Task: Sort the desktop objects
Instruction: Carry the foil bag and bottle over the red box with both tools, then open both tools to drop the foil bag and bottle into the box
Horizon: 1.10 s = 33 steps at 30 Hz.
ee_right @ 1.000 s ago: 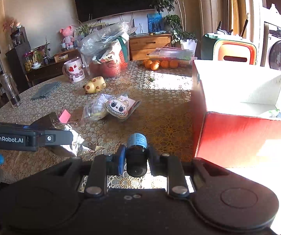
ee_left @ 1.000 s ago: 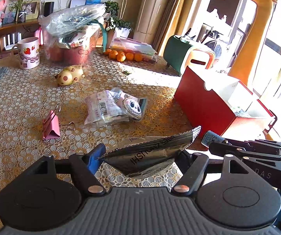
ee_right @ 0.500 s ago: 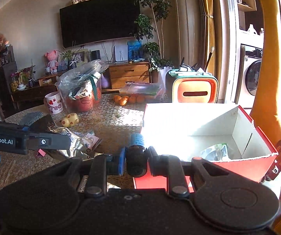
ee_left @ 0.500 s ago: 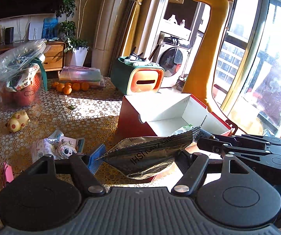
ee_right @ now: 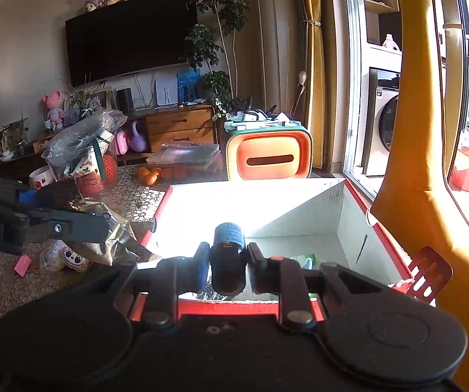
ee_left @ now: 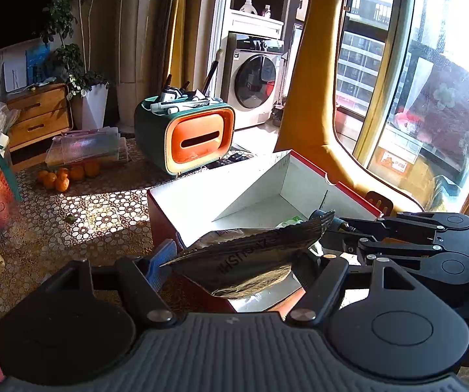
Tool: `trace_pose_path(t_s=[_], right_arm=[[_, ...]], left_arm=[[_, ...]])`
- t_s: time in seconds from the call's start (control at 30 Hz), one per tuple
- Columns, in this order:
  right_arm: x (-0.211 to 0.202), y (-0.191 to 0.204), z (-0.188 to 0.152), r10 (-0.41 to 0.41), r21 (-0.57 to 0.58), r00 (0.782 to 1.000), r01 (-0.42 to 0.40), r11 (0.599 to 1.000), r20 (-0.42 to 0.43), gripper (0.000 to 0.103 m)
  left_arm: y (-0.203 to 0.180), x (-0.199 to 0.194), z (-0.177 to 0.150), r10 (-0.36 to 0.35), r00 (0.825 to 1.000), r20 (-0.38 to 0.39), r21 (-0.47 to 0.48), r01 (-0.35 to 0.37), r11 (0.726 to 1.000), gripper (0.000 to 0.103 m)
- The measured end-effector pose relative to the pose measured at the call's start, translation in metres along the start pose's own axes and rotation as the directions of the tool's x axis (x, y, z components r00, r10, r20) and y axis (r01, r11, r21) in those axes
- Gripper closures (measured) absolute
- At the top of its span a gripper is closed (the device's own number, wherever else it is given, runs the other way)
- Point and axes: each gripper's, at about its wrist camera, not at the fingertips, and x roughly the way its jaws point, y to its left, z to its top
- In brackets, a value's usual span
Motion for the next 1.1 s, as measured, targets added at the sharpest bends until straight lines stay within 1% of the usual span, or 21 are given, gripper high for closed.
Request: trace_pose_path(t_s=[0.1,0.13,0.27,0.4,0.47,0.53,0.63,0.73,0.87,1.03,1.1], right_arm=[[0.015,-0.01,0.0,-0.006,-0.001,1.0,0.006,1.0,-0.022,0.08],[0.019,-0.013,0.0,-0.007,0.0,1.0,0.007,1.0,-0.03,0.08],[0.037,-0.023,0.0,-0.014,-0.003,0.998,0.014,1.0,-0.061,0.08],[0.054,-0.029,-0.001,-0.002,0.004,0.995,0.003,1.0,-0.102,0.08],[0.061,-0.031,-0.002,0.007,0.012,0.992,-0.006,1.0,-0.124,0.08],[0.069,-0.033,-0.004,0.012,0.012,0.988,-0.01,1.0,-0.151,0.08],[0.08,-0.031,-0.002,0.022,-0.002,0.981,-0.022,1.0,-0.191,0.08],[0.09,-0.03,0.0,0.03,-0.016,0.972,-0.035,0.999,-0.234,0.08],[0.1,-0.031,0.0,0.037,-0.022,0.959,-0.045,0.999,-0.28,0.08],[0.111,-0.032,-0.004,0.041,-0.029,0.941,-0.054,0.998,-0.337,0.08],[0.115,-0.032,-0.006,0.037,-0.028,0.935,-0.05,0.998,-0.354,0.08]], left_arm=[[-0.003,0.025,0.014,0.002,0.999,-0.041,0.016,-0.001,1.0,0.029],[-0.004,0.036,0.019,0.003,0.998,-0.062,0.032,-0.001,0.999,0.029],[-0.01,0.068,0.035,0.024,0.994,-0.105,0.085,-0.015,0.996,0.029],[-0.01,0.102,0.044,0.046,0.986,-0.163,0.106,-0.029,0.994,0.029],[-0.009,0.118,0.046,0.056,0.977,-0.204,0.11,-0.034,0.993,0.029],[-0.008,0.137,0.046,0.067,0.965,-0.254,0.122,-0.037,0.992,0.029],[-0.008,0.157,0.047,0.095,0.951,-0.296,0.146,-0.053,0.988,0.029],[-0.01,0.172,0.046,0.108,0.936,-0.335,0.163,-0.055,0.985,0.029],[-0.014,0.187,0.044,0.139,0.922,-0.362,0.208,-0.065,0.976,0.029],[-0.016,0.202,0.043,0.146,0.901,-0.407,0.213,-0.062,0.975,0.028],[-0.016,0.206,0.043,0.146,0.896,-0.419,0.212,-0.059,0.975,0.028]])
